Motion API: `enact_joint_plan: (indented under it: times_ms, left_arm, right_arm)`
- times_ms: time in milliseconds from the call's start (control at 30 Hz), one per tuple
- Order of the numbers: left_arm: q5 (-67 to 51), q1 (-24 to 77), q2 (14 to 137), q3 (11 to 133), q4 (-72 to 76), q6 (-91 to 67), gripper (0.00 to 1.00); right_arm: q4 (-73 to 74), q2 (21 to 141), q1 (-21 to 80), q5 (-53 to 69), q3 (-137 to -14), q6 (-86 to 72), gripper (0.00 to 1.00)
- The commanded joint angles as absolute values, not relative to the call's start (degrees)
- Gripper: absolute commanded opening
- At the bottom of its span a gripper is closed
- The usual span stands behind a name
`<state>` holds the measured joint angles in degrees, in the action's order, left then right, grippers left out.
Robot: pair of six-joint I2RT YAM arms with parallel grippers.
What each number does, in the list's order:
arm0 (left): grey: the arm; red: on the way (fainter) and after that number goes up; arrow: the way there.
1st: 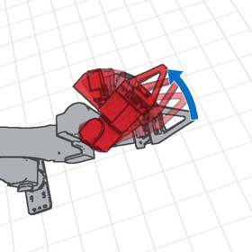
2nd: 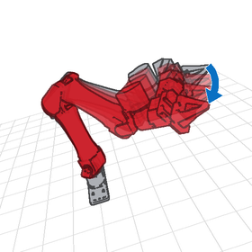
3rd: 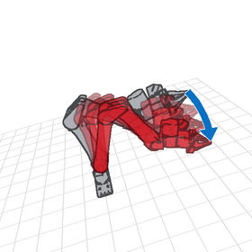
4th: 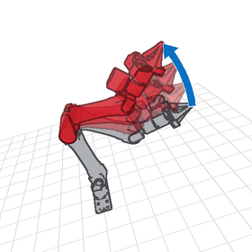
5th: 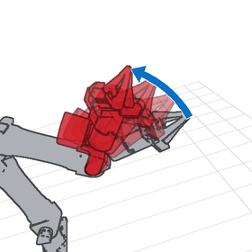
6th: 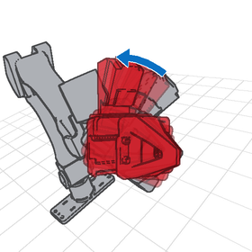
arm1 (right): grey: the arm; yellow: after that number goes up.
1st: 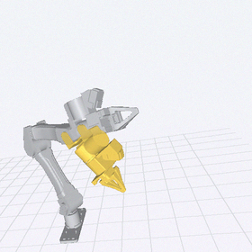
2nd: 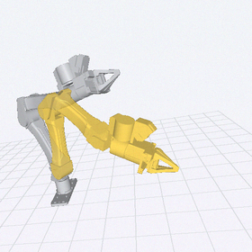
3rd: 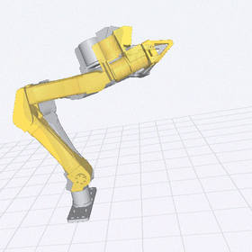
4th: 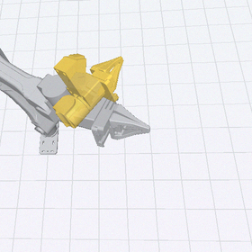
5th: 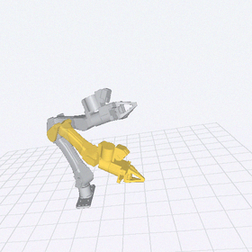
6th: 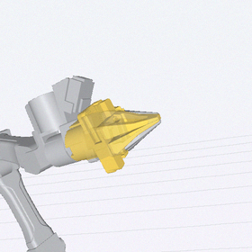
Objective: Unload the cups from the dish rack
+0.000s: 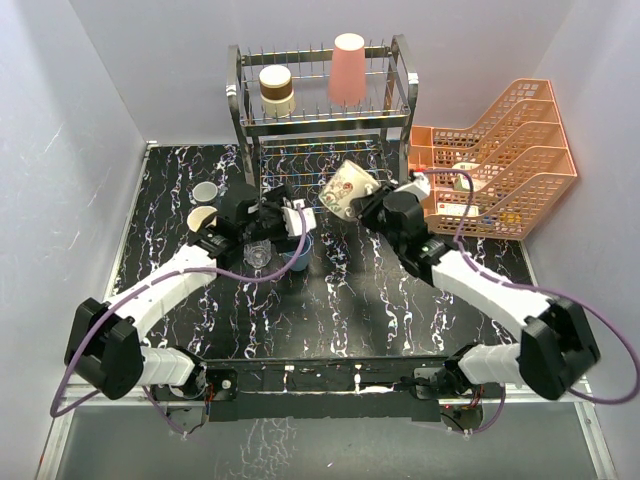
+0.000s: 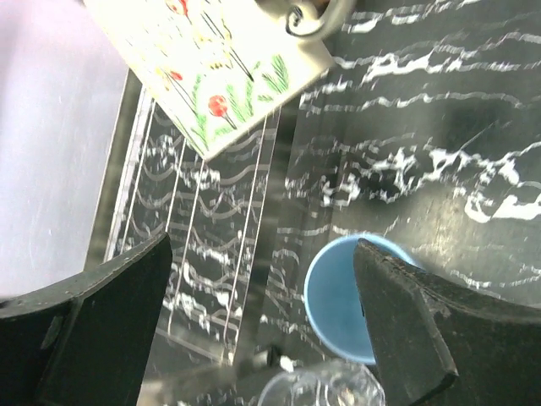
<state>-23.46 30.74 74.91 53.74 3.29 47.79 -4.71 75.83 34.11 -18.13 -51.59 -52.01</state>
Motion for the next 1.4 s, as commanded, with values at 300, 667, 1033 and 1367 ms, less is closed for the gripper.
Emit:
enact_joint_plan:
  times_ms: [300,667,1033,1367]
  left_arm:
    - [-28.7,39.6,77.7,48.0,21.4,56.9,0.78]
    - [-28.8,45.0,77.1,45.1,19.9,56.6,0.68]
    - [-17.4,53.8,67.7,36.4,28.2,42.7,0.78]
    - [-13.4,54.1,72.0,39.5,33.1,41.1,0.72]
  right_arm:
    - [-7.2,53.1,34.3,-9.7,-39.0,-76.8,0.08]
    - [-10.1,45.6,34.2,-3.7,-31.3,-88.1,0.08]
    - [-14.2,47.9,34.3,-5.5,-33.9,-96.7,0.08]
    - [-16.5,47.3,34.3,-4.8,-35.8,-103.7,0.08]
